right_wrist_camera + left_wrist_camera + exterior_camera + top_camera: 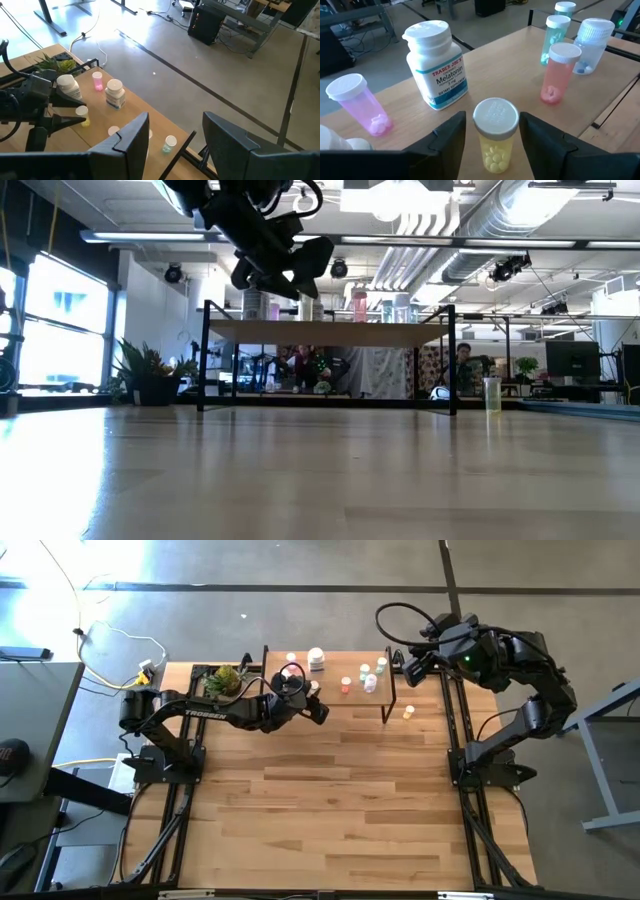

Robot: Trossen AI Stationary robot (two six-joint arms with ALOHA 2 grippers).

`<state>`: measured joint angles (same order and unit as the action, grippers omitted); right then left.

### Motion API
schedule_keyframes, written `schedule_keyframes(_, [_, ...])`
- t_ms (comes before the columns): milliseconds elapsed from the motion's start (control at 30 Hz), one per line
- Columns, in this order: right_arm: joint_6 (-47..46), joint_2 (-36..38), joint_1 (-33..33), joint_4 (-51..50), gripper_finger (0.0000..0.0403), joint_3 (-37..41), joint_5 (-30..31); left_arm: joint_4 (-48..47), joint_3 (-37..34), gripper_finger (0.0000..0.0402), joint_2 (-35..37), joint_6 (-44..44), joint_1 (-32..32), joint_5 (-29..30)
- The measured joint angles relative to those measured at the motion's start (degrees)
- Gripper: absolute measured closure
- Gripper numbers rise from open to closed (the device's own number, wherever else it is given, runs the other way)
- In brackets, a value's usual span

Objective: Pick and place medicine bottles onto shelf by color
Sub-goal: Put the bottom yellow pill bottle on the shelf, then put the yellow pill bottle on the shelf

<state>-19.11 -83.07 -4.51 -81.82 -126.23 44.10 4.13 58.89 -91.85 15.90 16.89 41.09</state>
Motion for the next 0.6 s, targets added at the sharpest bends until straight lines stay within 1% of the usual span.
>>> schedule_keyframes(233, [0.1, 0.0, 0.0, -0.3, 0.0226, 0.0, 0.0, 0.8, 1.1, 0.022, 0.0, -0.7, 0.0, 0.2])
schedule_keyframes(467, [0.1, 0.0, 0.0, -0.5, 0.0226, 0.0, 0.0, 0.8, 4.1, 0.022, 0.0, -5.5, 0.0, 3.2])
schedule_keyframes(600, [-0.1, 0.0, 0.0, -1.4, 0.0226, 0.0, -0.3, 0.4, 6.2, 0.022, 0.0, -8.4, 0.0, 3.2])
